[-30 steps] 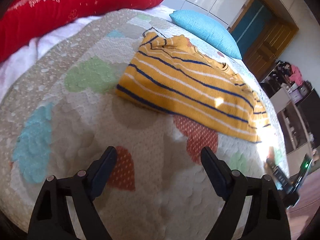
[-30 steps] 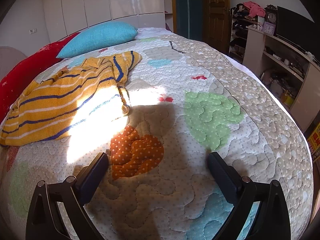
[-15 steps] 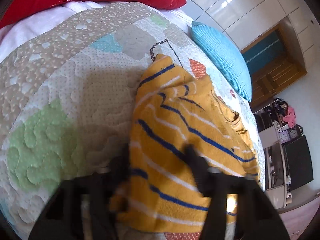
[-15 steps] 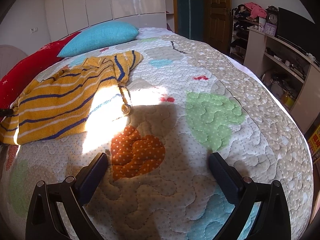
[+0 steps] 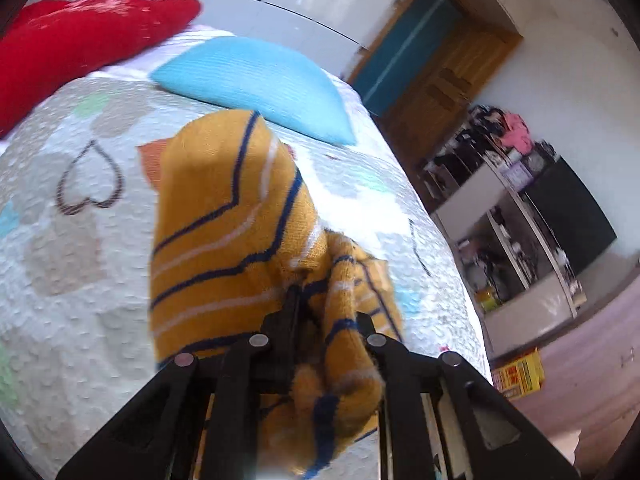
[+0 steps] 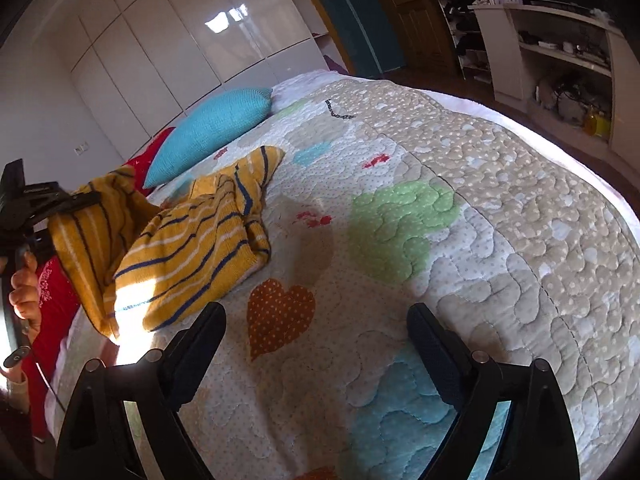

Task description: Fold small clothes

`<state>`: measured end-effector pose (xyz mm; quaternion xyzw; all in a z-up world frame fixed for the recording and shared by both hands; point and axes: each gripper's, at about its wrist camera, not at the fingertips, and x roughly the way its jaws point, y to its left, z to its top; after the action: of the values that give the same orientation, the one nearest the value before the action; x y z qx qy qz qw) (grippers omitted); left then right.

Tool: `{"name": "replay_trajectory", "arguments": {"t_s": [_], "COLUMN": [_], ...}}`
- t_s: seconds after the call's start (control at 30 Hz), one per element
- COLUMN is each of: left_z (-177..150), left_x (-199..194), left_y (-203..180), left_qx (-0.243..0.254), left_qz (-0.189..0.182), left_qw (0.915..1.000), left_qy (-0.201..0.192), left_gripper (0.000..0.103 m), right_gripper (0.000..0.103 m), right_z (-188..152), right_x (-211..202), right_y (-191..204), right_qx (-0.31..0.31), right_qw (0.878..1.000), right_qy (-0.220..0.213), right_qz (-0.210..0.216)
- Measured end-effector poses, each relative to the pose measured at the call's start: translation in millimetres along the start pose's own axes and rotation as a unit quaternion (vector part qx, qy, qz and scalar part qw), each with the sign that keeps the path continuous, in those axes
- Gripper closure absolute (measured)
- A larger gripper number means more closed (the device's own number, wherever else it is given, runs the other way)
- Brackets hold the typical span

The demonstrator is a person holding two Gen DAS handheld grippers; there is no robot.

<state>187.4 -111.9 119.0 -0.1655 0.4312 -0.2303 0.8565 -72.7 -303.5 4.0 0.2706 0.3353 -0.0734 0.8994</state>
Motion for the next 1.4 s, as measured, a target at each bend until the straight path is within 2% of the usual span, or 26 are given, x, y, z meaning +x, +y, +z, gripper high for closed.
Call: {"name": "replay_trajectory", "arguments": {"t_s": [0.1, 0.2, 0.27, 0.33, 0.4, 0.43, 0.47, 0.53, 0.63, 0.7, 0.77, 0.8, 0.83, 0.87, 0.9, 0.93, 1.0, 1.03, 1.1, 1.17, 1.23, 1.3, 1.33, 1.37, 1.4], "left_z": [-14, -33, -38, -41, -42, -43, -43, -43, -33, -33, -40, -44, -45, -46, -46, -48, -47, -46, -44, -44, -45, -44, -42, -40, -38], "left_x": [56, 98, 88, 59, 20, 4, -13, -40, -42, -39, -38, -40, -41, -41, -40, -40, -37, -37, -24, -2, 20, 34, 37, 38, 41], "left_y": [-44, -53, -50, -46, -35, -29, -23, -4, 29, 53, 67, 74, 78, 80, 82, 80, 77, 73, 72, 71, 71, 75, 78, 81, 84], "left_qx": [0.034, 0.050, 0.051, 0.051, 0.042, 0.043, 0.048, 0.054, 0.037, 0.004, -0.018, -0.027, -0.034, -0.039, -0.040, -0.039, -0.025, -0.017, -0.009, -0.010, -0.015, -0.022, -0.027, -0.032, -0.034], "left_qz": [-0.007, 0.016, -0.009, -0.060, -0.098, -0.103, -0.094, -0.042, 0.020, 0.030, 0.037, 0.039, 0.039, 0.040, 0.042, 0.043, 0.042, 0.043, 0.038, 0.020, 0.002, -0.016, -0.023, -0.028, -0.031], "left_qw": [0.9981, 0.9943, 0.9944, 0.9926, 0.9916, 0.9919, 0.9934, 0.9976, 0.9991, 0.9995, 0.9992, 0.9989, 0.9987, 0.9985, 0.9983, 0.9983, 0.9988, 0.9989, 0.9992, 0.9992, 0.9984, 0.9977, 0.9976, 0.9977, 0.9977], "left_qy": [0.050, 0.093, 0.091, 0.093, 0.074, 0.061, 0.045, 0.010, -0.005, 0.002, 0.000, 0.000, 0.000, 0.000, 0.001, 0.000, -0.001, 0.001, 0.012, 0.033, 0.054, 0.062, 0.059, 0.054, 0.050], "left_gripper": [0.088, 0.086, 0.075, 0.047, 0.036, 0.032, 0.030, 0.026, 0.024, 0.024, 0.024, 0.024, 0.024, 0.024, 0.024, 0.024, 0.023, 0.023, 0.020, 0.017, 0.017, 0.016, 0.013, 0.011, 0.006], "right_gripper": [0.010, 0.010, 0.010, 0.010, 0.010, 0.010, 0.010, 0.010, 0.010, 0.010, 0.009, 0.009, 0.018, 0.059, 0.070, 0.075, 0.081, 0.083, 0.091, 0.092, 0.091, 0.090, 0.082, 0.047, 0.024], "right_z": [0, 1, 5, 13, 24, 31, 38, 55, 81, 95, 105, 106, 103, 99, 94, 93, 95, 94, 87, 75, 64, 69, 77, 84, 92], "right_x": [-4, -4, -6, -9, -11, -12, -11, -4, 23, 49, 89, 112, 134, 153, 165, 164, 144, 131, 110, 107, 117, 106, 97, 92, 90], "right_y": [-4, -7, -10, -10, -3, 2, 10, 30, 67, 89, 110, 120, 126, 128, 124, 115, 100, 94, 84, 79, 78, 81, 79, 77, 74], "right_qx": [-0.003, -0.009, -0.005, -0.004, -0.010, -0.012, -0.015, -0.025, -0.045, -0.053, -0.074, -0.089, -0.105, -0.110, -0.089, -0.060, -0.038, -0.040, -0.060, -0.093, -0.111, -0.126, -0.116, -0.105, -0.097], "right_qw": [1.000, 1.000, 1.000, 1.000, 1.000, 1.000, 0.999, 0.997, 0.994, 0.994, 0.992, 0.992, 0.990, 0.987, 0.982, 0.981, 0.981, 0.983, 0.990, 0.990, 0.984, 0.984, 0.987, 0.988, 0.990], "right_qy": [0.002, 0.003, 0.004, -0.002, -0.009, -0.014, -0.019, -0.022, -0.007, -0.003, 0.036, 0.058, 0.079, 0.108, 0.141, 0.149, 0.129, 0.119, 0.100, 0.106, 0.140, 0.121, 0.103, 0.088, 0.075], "right_qz": [-0.003, -0.010, -0.008, -0.002, 0.010, 0.021, 0.033, 0.064, 0.102, 0.099, 0.091, 0.070, 0.050, 0.053, 0.087, 0.112, 0.141, 0.132, 0.082, 0.028, 0.020, 0.028, 0.051, 0.066, 0.068]}}
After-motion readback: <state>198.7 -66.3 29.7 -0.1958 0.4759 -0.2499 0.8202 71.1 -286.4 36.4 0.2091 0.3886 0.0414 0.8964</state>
